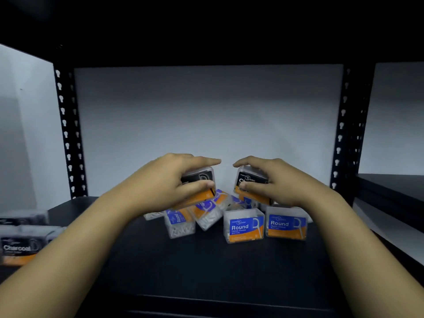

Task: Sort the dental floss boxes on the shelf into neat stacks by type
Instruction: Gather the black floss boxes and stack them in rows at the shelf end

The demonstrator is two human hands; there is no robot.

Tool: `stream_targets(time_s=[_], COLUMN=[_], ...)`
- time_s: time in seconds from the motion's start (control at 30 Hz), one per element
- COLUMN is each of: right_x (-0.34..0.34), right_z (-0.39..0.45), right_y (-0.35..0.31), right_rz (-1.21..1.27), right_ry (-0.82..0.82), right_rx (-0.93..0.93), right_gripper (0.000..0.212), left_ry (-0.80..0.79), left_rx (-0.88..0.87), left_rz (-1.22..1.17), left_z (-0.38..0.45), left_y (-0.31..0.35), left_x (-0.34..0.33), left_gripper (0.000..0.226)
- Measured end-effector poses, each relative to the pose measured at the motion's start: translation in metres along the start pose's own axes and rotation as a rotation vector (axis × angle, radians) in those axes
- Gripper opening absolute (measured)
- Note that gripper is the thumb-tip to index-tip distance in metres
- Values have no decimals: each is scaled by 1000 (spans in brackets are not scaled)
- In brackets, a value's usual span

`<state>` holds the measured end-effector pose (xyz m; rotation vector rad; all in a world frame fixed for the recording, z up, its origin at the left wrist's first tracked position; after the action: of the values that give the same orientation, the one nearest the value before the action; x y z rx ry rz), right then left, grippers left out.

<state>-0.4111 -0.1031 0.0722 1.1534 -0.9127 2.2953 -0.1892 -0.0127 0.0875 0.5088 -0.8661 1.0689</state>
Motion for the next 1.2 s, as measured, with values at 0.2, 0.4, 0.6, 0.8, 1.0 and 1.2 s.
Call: stream_targets(time_s=[0.2, 0.4, 0.6, 0.8, 1.0, 1.2], right_x=[-11, -42, -72, -107, -138, -158], right_z=[11, 28, 56, 88, 120, 142], right_y=[-53, -90, -131, -161, -190, -200], right_rz=[15, 29, 58, 54, 8, -5], right_ry=[-10, -66, -97, -153, -226, -263], right_rx=[95, 152, 215, 216, 183, 88], right_gripper=[55, 48, 42, 40, 43, 49], left_ry=[40, 33, -11, -49, -156, -274], left_rx=[60, 154, 179, 188, 134, 95], left_rz=[-37, -86, -116, -165, -203, -151], left_z=[-33, -69, -87, -101, -98, -95], left_y=[-30, -77, -122, -167, -208, -240], left_x=[39, 61, 70, 74, 73, 67], left_gripper=[38, 46, 51, 53, 50, 51])
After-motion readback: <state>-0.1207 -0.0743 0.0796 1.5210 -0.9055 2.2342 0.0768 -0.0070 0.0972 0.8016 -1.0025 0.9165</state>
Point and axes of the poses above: each hand's wrist, its own z-axis towards the middle knuckle, its own x-axis out of the back of the hand, y = z × x, the point moved 5 cm from there along z, towards the middle knuckle, and after that the axes turned 6 degrees about z, right-handed, at the moved point
